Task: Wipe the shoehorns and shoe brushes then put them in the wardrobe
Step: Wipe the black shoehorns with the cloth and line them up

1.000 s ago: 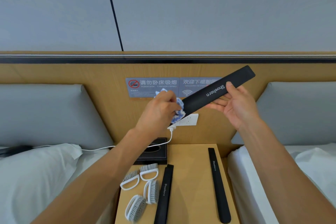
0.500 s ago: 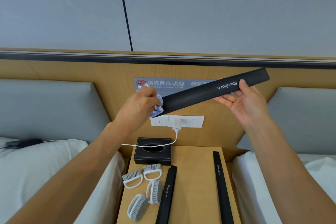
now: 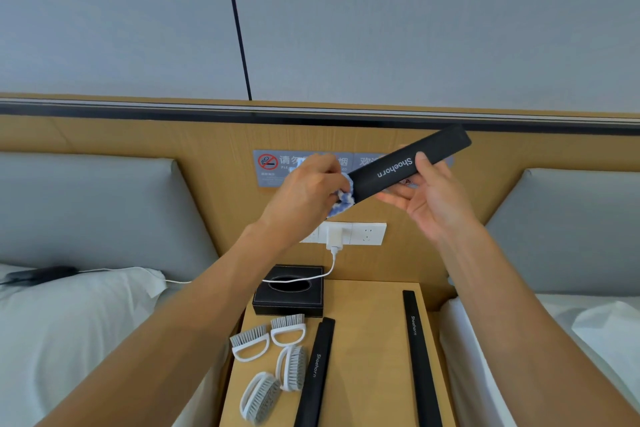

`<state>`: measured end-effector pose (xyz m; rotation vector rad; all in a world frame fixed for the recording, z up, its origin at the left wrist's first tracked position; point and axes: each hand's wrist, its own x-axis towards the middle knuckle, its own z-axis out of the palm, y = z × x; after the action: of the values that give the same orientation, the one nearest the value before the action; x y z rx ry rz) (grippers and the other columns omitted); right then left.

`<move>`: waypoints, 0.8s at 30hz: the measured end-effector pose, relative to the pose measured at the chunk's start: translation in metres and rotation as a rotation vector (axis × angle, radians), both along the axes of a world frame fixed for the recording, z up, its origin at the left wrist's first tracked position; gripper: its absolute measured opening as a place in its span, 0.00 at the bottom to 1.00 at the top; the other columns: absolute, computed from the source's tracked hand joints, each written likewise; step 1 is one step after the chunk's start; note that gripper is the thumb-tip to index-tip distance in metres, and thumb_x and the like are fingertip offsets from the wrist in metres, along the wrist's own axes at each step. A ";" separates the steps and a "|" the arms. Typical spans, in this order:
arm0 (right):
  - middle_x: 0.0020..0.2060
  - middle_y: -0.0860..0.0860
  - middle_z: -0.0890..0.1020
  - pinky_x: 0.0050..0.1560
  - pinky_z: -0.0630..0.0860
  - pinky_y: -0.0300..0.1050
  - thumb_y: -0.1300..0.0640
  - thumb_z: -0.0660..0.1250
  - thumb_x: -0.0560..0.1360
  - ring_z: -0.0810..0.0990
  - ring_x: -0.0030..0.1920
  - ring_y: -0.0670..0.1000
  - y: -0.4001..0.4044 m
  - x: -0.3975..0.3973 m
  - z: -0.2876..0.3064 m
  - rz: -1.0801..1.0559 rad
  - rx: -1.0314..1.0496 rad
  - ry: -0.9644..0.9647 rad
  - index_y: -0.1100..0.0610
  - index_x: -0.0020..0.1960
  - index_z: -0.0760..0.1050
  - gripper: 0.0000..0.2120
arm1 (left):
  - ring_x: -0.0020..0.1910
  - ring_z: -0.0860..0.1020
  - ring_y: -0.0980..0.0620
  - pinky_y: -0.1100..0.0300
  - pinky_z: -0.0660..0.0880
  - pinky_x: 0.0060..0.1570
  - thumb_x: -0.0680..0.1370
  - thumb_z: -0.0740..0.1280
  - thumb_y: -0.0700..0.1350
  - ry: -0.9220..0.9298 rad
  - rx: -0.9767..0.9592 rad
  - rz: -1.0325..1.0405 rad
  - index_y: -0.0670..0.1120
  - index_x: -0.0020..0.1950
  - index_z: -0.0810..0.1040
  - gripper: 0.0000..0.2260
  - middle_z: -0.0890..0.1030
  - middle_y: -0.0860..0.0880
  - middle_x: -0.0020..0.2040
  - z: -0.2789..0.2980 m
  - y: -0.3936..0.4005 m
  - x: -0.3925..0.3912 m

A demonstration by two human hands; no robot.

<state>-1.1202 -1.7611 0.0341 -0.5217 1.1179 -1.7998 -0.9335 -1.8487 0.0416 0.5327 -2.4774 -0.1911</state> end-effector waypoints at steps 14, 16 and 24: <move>0.59 0.61 0.82 0.49 0.83 0.52 0.71 0.68 0.75 0.84 0.57 0.60 0.010 -0.005 0.003 0.280 -0.017 0.303 0.58 0.63 0.76 0.18 | 0.39 0.75 0.51 0.69 0.68 0.36 0.72 0.72 0.34 0.128 0.219 -0.010 0.42 0.47 0.85 0.07 0.78 0.46 0.46 0.001 0.005 -0.012; 0.55 0.60 0.84 0.49 0.83 0.51 0.68 0.70 0.75 0.85 0.56 0.59 0.010 -0.006 0.005 0.253 0.001 0.341 0.57 0.61 0.76 0.16 | 0.38 0.75 0.53 0.66 0.71 0.36 0.72 0.72 0.34 0.157 0.246 -0.004 0.43 0.47 0.85 0.07 0.78 0.48 0.45 0.000 0.006 -0.010; 0.55 0.55 0.82 0.53 0.82 0.61 0.55 0.70 0.77 0.83 0.57 0.58 0.007 -0.003 -0.005 0.042 0.216 0.389 0.52 0.58 0.75 0.11 | 0.44 0.77 0.57 0.69 0.73 0.42 0.72 0.74 0.38 0.226 0.273 0.059 0.48 0.48 0.84 0.07 0.79 0.52 0.48 -0.001 -0.001 0.001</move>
<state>-1.1233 -1.7541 0.0294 -0.7792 1.5335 -1.5540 -0.9326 -1.8492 0.0409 0.6575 -2.2252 -0.5408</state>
